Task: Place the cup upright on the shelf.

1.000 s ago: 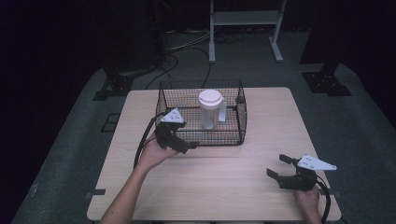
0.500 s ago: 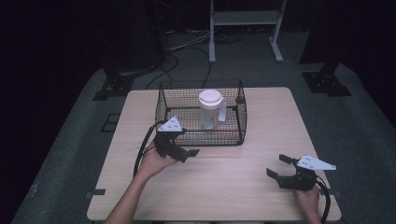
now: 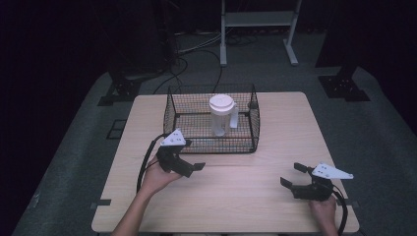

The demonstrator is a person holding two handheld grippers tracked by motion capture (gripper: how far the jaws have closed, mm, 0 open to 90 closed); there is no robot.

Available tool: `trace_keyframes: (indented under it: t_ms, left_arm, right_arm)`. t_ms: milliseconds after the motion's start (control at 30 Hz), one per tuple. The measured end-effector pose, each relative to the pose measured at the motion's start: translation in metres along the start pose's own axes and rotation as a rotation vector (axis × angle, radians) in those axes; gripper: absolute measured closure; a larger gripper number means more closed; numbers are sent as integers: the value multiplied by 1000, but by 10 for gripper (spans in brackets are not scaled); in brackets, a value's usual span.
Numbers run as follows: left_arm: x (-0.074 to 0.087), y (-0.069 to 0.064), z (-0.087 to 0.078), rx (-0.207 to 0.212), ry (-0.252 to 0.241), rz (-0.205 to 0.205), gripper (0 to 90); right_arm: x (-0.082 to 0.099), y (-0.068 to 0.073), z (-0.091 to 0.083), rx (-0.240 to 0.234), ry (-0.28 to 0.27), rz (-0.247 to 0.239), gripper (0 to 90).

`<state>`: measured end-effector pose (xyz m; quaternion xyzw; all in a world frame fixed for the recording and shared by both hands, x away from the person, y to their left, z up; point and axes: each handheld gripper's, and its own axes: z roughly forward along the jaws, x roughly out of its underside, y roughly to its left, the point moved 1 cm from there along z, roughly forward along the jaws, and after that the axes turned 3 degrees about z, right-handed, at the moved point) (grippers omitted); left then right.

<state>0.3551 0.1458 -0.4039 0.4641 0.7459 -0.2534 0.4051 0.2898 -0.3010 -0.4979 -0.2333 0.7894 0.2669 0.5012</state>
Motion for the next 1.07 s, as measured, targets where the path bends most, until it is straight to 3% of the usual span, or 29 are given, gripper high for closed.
trace_keyframes:
  t_ms: [200,667,867,1067]
  left_arm:
    - [9,-7,-2,-10,7,15,5]
    - [30,-18,-10,-18,-12,2,5]
    - [40,-22,-15,-29,-34,-6,4]
    - [61,-28,-24,-62,-82,-35,4]
  right_arm:
    - [0,0,0,2,2,1,128]
    - [0,1,0,4,7,0,128]
    - [0,0,0,4,6,0,128]
    - [0,0,0,5,3,0,128]
